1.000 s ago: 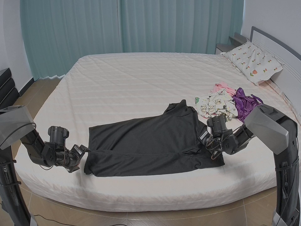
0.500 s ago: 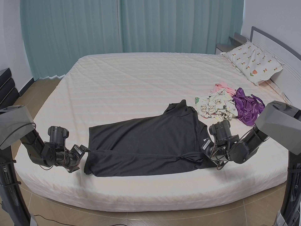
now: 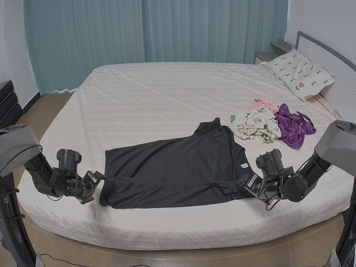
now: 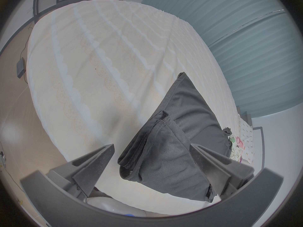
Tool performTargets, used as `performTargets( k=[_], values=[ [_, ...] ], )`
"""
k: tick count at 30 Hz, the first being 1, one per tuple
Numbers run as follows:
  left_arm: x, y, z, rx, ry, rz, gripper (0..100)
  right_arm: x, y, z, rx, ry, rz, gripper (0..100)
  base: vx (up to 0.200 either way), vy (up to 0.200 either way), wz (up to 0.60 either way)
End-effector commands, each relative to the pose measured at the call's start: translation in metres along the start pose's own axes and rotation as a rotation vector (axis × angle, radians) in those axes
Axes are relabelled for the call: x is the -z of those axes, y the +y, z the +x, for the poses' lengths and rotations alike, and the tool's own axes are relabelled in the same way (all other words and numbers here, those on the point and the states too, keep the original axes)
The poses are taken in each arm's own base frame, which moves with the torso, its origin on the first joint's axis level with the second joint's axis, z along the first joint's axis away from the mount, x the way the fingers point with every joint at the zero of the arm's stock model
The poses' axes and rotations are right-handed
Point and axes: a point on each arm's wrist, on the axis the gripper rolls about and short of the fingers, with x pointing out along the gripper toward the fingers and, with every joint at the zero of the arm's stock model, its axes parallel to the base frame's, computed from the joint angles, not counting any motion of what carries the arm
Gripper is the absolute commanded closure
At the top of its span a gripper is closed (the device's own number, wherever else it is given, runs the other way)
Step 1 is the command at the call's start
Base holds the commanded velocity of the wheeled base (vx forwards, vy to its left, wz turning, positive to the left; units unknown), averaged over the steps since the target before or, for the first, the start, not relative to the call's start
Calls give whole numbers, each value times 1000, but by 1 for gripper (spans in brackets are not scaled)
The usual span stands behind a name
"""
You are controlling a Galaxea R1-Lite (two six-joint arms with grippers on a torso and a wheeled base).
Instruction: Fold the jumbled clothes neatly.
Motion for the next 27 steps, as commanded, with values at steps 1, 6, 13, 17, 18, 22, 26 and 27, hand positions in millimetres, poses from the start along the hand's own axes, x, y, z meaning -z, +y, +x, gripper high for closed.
performTargets(
  k=[1,6,13,17,18,22,26,27],
  values=[
    [0,0,0,1,-1,0,0,-17,-4,4,-3,-29,22,0,0,0,0],
    [0,0,0,1,-1,-2,0,-33,-10,29,-9,-62,12,0,0,0,0],
    [0,0,0,1,-1,0,0,-31,-8,47,-8,-59,10,0,0,0,0],
    [0,0,0,1,-1,0,0,-32,-6,53,-15,-59,12,0,0,0,0],
    [0,0,0,1,-1,0,0,-33,-5,55,-18,-58,12,0,0,0,0],
    [0,0,0,1,-1,0,0,-34,-4,64,-20,-54,17,0,0,0,0],
    [0,0,0,1,-1,0,0,-36,-7,69,-19,-39,26,100,0,0,0],
    [0,0,0,1,-1,0,0,-36,-8,69,-16,-40,28,100,0,0,0]
  ],
)
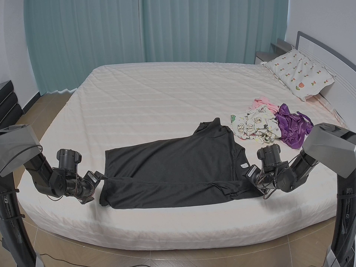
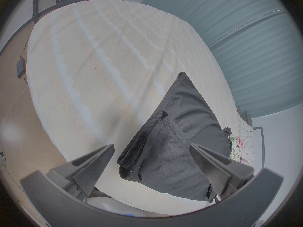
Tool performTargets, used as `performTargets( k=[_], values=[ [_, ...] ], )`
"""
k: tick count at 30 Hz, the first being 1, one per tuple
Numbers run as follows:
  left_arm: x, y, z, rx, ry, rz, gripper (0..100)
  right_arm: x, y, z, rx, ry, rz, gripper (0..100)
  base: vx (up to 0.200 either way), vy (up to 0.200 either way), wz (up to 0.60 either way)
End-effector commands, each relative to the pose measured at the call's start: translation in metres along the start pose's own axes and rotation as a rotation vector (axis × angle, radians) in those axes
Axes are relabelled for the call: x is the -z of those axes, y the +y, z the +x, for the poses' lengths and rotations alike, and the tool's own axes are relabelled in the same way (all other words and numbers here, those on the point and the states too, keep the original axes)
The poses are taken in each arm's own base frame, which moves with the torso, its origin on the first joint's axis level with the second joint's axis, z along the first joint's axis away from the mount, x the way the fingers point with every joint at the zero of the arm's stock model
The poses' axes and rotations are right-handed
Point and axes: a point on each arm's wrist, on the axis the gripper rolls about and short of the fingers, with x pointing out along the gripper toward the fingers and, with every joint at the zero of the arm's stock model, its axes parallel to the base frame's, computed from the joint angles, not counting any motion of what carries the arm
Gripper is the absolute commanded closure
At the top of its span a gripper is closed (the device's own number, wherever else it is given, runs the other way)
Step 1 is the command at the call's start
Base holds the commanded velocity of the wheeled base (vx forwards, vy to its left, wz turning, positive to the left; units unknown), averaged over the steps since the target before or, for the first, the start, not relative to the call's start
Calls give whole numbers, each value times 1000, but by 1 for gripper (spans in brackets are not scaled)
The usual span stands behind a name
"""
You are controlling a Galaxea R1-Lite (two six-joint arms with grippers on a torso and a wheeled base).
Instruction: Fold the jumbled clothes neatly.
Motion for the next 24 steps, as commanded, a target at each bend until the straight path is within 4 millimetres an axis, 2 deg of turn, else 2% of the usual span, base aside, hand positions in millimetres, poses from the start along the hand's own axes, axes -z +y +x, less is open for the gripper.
performTargets(
  k=[1,6,12,17,24],
  values=[
    [0,0,0,1,-1,0,0,2,-6,8,21,12,2,100,0,0,0],
    [0,0,0,1,-1,0,0,1,-7,2,24,7,6,100,0,0,0],
    [0,0,0,1,-1,-2,0,-4,-2,-28,-1,-11,4,100,0,0,0],
    [0,0,0,1,-1,0,0,-4,-6,-53,-7,-6,0,100,0,0,0],
    [0,0,0,1,-1,-2,0,8,-22,-58,41,29,-14,100,0,0,0]
  ],
)
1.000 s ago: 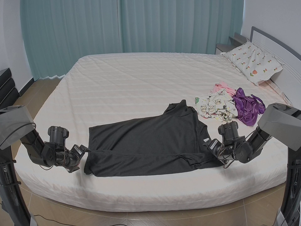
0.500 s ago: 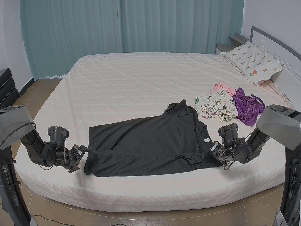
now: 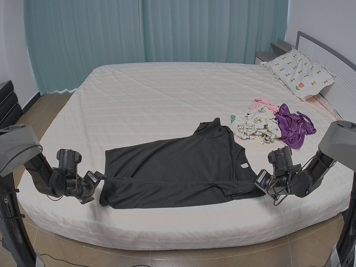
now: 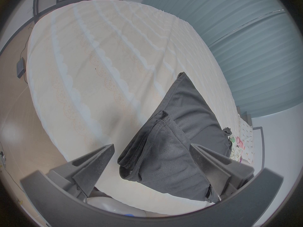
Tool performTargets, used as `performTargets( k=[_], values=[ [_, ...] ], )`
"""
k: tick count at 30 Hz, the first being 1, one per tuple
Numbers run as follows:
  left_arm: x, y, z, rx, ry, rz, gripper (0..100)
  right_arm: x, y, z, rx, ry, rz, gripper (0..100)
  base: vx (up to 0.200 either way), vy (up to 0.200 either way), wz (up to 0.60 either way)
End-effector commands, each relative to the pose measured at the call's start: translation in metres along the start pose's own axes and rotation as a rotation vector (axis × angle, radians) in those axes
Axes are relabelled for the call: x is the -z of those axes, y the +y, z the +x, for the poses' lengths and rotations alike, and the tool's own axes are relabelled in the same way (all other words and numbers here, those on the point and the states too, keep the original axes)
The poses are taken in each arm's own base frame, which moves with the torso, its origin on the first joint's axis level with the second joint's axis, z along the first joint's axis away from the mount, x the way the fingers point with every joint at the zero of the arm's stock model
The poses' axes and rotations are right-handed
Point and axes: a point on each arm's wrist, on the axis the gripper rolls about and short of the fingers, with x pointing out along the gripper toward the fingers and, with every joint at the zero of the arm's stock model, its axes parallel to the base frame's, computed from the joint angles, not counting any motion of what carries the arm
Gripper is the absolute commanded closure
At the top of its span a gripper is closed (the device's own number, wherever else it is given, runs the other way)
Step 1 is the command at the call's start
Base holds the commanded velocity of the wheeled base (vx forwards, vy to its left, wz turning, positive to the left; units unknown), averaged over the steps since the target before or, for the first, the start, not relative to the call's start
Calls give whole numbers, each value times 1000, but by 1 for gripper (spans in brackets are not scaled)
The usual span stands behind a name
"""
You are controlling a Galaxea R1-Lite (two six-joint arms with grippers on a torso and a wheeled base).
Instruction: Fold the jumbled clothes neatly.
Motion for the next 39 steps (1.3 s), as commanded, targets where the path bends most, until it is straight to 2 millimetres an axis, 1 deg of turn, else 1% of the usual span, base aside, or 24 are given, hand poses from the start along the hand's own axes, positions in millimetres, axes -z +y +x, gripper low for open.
performTargets(
  k=[1,2,5,6,7,10,14,16,17,20,24,26,29,34,39],
  values=[
    [0,0,0,1,-1,-2,0,5,-8,-9,15,13,-8,100,0,0,0],
    [0,0,0,1,-1,-2,0,5,-8,-9,15,15,-10,0,0,0,0],
    [0,0,0,1,-1,-2,0,14,-12,-12,29,42,-26,0,0,0,0],
    [0,0,0,1,-1,-2,0,14,-12,-12,29,42,-26,0,0,0,0],
    [0,0,0,1,-1,-2,0,16,-16,-13,39,51,-35,0,0,0,0],
    [0,0,0,1,-1,-2,0,14,-15,-14,33,45,-41,0,0,0,0],
    [-2,-3,0,10,-8,2,0,-4,-10,-15,-3,1,-5,0,0,0,0],
    [-4,-5,-1,18,-16,3,0,-10,-7,-12,-17,-7,7,0,0,0,0],
    [-7,-9,-1,29,-24,6,0,-17,-6,-8,-26,-14,19,0,0,0,0],
    [-11,-16,-2,48,-36,12,0,-20,-5,-2,-36,-7,23,0,0,0,0],
    [-8,-27,7,72,-30,76,0,-19,-3,5,-47,12,-11,0,0,0,0],
    [-8,-27,15,70,-26,108,0,-20,-3,9,-49,11,-22,0,0,0,0],
    [-11,-34,30,83,-31,181,0,-21,0,12,-57,10,-40,0,0,0,0],
    [-10,-35,48,81,-26,303,0,-19,0,14,-65,24,-59,0,0,0,0],
    [-11,-37,59,82,-30,344,0,-19,0,15,-65,25,-73,0,0,0,0]
  ],
)
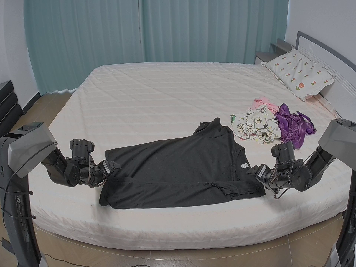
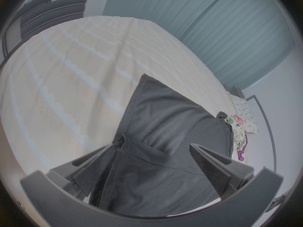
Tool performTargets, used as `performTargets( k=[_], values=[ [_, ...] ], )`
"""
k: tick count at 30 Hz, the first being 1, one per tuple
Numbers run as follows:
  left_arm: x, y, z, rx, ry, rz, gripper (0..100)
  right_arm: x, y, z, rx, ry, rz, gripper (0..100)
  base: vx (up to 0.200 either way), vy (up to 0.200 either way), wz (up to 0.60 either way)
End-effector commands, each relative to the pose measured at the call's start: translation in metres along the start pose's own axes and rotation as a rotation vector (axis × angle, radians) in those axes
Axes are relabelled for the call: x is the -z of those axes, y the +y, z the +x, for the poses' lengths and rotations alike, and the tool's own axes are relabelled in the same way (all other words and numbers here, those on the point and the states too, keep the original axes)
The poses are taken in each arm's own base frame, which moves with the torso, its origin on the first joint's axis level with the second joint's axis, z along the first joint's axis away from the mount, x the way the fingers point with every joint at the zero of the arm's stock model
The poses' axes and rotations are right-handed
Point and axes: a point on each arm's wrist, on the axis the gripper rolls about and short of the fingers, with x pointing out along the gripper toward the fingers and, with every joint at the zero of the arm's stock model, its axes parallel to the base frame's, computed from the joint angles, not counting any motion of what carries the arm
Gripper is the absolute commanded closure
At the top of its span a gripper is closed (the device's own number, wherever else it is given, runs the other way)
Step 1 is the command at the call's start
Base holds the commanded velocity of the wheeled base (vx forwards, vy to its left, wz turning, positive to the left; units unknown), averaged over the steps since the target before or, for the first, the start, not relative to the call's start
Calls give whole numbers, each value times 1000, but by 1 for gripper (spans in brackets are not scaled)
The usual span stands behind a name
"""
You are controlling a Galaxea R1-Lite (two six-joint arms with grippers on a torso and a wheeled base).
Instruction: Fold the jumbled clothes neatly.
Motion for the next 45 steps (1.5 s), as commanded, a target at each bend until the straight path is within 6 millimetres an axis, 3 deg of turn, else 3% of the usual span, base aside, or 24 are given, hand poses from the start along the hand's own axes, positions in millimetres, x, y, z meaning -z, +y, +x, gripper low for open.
performTargets(
  k=[1,6,7,17,29,45],
  values=[
    [6,6,16,-15,24,25,0,2,-1,3,4,6,-9,0,0,0,0],
    [11,12,31,-36,36,69,0,2,-1,3,3,7,-10,0,0,0,0],
    [11,13,31,-38,37,67,100,2,-1,3,4,8,-10,0,0,0,0],
    [13,15,30,-48,44,63,100,-1,0,3,-36,32,-106,0,0,0,0],
    [9,9,0,-71,3,63,100,-15,0,28,-135,76,-330,0,0,0,0],
    [9,8,-7,-72,2,63,100,-16,-4,49,-142,143,-344,0,0,0,0]
  ],
)
